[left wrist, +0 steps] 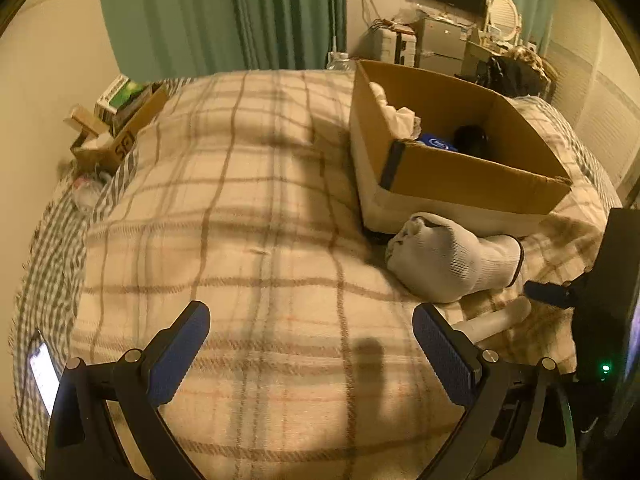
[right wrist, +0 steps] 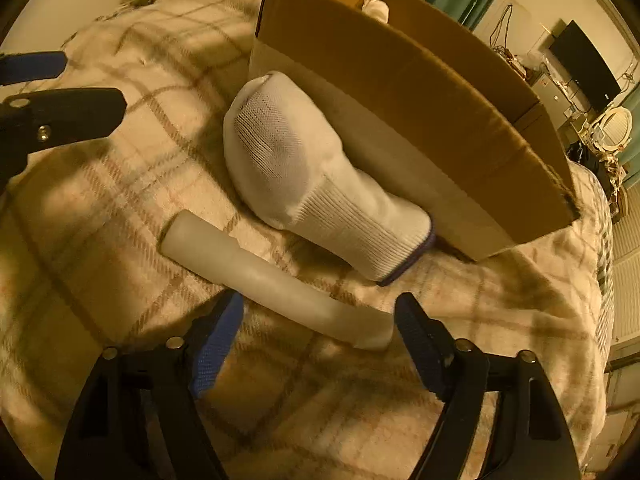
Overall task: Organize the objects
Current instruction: 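Grasp the white tube beside the sock with the right tool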
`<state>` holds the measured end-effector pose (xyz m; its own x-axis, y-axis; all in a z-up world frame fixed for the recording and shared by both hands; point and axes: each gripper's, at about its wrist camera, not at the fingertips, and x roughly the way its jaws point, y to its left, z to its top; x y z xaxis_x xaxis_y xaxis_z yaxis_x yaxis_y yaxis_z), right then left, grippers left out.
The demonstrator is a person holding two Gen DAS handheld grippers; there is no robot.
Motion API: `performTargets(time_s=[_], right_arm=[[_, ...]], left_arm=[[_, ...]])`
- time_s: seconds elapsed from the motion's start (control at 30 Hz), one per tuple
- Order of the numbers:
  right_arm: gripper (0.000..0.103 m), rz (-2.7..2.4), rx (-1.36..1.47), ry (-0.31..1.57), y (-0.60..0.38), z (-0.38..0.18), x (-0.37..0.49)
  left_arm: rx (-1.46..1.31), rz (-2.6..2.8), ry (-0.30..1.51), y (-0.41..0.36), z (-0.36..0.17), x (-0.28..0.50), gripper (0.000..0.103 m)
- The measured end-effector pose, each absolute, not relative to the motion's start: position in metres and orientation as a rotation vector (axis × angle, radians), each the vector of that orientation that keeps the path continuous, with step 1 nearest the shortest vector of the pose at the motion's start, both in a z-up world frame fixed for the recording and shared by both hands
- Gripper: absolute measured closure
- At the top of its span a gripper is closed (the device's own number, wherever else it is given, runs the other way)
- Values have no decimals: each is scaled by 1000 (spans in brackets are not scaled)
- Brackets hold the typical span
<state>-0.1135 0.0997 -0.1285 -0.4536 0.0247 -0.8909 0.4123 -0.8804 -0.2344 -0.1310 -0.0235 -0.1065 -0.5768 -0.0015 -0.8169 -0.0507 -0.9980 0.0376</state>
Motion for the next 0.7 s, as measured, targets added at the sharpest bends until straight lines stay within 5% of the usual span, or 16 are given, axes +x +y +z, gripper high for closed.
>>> performTargets(time_s=[0.07,0.2,0.27,0.37,0.4,0.7], right_arm=[[36,-2407,1510,596,100,-133,-120],[79,-2414,1481,439,110,-127,-122],[90,-2438,1451,412,115,-120,-118],[95,-2481,1388,344,126,-104,-109],[103,-2495,1366,315,131,-98,-107],[102,-2491,1311,187,156,-68,-106]], left_arm=[[-1436,2762,64,-26,-107,-131,0],[-1439,2766,57,-26,-107,-130,0],[-1435,2770,61,-25,-106,-129,0],[-1432,2780,92,-21,-103,-130,0],[-1427,2782,108,-19,-102,-130,0],[-1387,2793,192,-3,-93,-132,0]])
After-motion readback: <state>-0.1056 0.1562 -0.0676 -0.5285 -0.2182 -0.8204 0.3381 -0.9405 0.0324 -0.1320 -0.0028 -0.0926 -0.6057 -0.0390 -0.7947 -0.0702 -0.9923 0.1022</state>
